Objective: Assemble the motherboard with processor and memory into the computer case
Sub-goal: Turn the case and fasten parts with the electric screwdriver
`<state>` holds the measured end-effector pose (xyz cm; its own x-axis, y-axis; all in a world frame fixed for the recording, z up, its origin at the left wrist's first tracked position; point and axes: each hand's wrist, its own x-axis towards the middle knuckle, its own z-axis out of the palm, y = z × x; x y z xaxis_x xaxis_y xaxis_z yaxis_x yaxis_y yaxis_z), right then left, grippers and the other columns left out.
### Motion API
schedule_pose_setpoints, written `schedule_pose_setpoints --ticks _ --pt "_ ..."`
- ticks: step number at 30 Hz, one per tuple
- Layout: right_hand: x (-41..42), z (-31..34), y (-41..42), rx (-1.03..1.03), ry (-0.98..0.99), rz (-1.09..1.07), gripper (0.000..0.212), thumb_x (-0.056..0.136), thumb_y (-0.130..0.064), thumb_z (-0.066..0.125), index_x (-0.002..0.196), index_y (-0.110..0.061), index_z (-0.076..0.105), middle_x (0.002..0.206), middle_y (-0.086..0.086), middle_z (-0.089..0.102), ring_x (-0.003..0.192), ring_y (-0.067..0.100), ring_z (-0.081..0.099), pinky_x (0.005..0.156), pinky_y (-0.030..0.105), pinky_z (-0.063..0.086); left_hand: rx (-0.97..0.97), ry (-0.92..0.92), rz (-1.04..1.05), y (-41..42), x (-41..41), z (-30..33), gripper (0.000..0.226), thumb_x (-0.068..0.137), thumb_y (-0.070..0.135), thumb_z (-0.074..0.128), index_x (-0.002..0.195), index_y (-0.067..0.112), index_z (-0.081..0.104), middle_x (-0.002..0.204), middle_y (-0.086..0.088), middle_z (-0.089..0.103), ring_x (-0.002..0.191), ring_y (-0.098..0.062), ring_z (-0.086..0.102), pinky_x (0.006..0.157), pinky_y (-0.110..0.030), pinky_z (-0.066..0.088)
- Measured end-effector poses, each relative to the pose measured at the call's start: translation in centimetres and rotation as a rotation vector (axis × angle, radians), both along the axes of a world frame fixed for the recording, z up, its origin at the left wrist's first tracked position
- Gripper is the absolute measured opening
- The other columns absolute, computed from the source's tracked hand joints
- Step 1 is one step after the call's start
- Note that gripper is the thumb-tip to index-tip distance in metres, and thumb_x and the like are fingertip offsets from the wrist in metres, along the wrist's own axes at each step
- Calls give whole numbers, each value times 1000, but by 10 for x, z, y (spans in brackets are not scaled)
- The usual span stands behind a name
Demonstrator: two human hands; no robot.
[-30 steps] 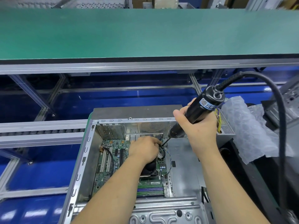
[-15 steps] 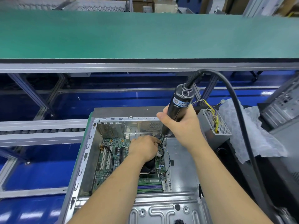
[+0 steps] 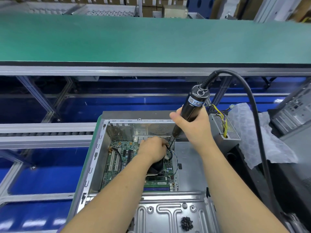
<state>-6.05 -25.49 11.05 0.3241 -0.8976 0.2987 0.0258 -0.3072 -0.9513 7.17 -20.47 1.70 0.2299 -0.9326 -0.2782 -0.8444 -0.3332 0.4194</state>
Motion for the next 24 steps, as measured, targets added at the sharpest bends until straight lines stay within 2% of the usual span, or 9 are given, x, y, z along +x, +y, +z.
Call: schedule_pose_setpoints --ticks 2,4,7,10,14,16,18,22,24 --pt "-7 4 4 0 -40 -57 61 66 -43 81 96 6 57 72 -11 63 67 5 60 65 11 47 -68 28 32 6 -1 18 31 92 27 51 115 32 72 122 4 67 112 -24 61 98 -39 47" --pt "-17 7 10 -10 -108 -155 57 68 -41 80 93 6 59 72 -11 65 68 5 61 67 12 47 -118 142 48 18 -1 35 21 90 26 56 98 30 75 104 11 72 93 -14 65 85 -34 54" --pt "-32 14 24 -21 -205 -255 38 72 -41 79 81 -8 64 73 -6 67 71 9 64 71 17 52 -156 385 -15 49 -10 52 13 89 25 65 84 27 76 78 19 72 64 5 61 66 -23 52" --pt "-45 18 38 51 -338 -343 16 73 -40 80 79 -33 68 78 -1 69 80 20 67 82 33 56 -189 522 -128 79 -28 59 9 88 17 71 90 14 80 82 8 74 68 2 62 72 -25 55" --pt "-68 4 51 217 -661 -447 21 88 -21 75 96 -17 56 75 -5 67 71 11 65 75 29 56 -151 626 -254 101 -45 69 11 88 20 74 95 15 80 84 6 74 72 -3 64 74 -24 56" --pt "-81 -5 56 274 -702 -497 18 93 -22 72 95 -17 55 80 0 65 75 13 64 77 30 56 -49 611 -327 106 -48 74 14 88 23 75 99 16 80 94 1 76 83 -14 69 84 -33 57" --pt "-90 -12 62 335 -743 -503 18 95 -27 70 93 -17 55 82 4 63 78 17 62 79 35 56 12 604 -373 107 -50 78 16 87 26 76 100 17 80 97 3 76 88 -12 68 89 -37 55" --pt "-95 -13 70 413 -791 -481 19 94 -31 71 93 -17 57 84 6 64 92 23 61 93 47 53 70 550 -445 112 -54 84 14 82 27 81 95 22 80 83 19 65 78 2 59 78 -20 46" --pt "-97 -15 73 441 -822 -458 22 94 -31 71 100 -17 55 85 5 64 93 23 61 92 47 54 77 509 -469 114 -55 84 14 83 25 80 96 22 80 83 20 61 78 3 57 76 -15 42"
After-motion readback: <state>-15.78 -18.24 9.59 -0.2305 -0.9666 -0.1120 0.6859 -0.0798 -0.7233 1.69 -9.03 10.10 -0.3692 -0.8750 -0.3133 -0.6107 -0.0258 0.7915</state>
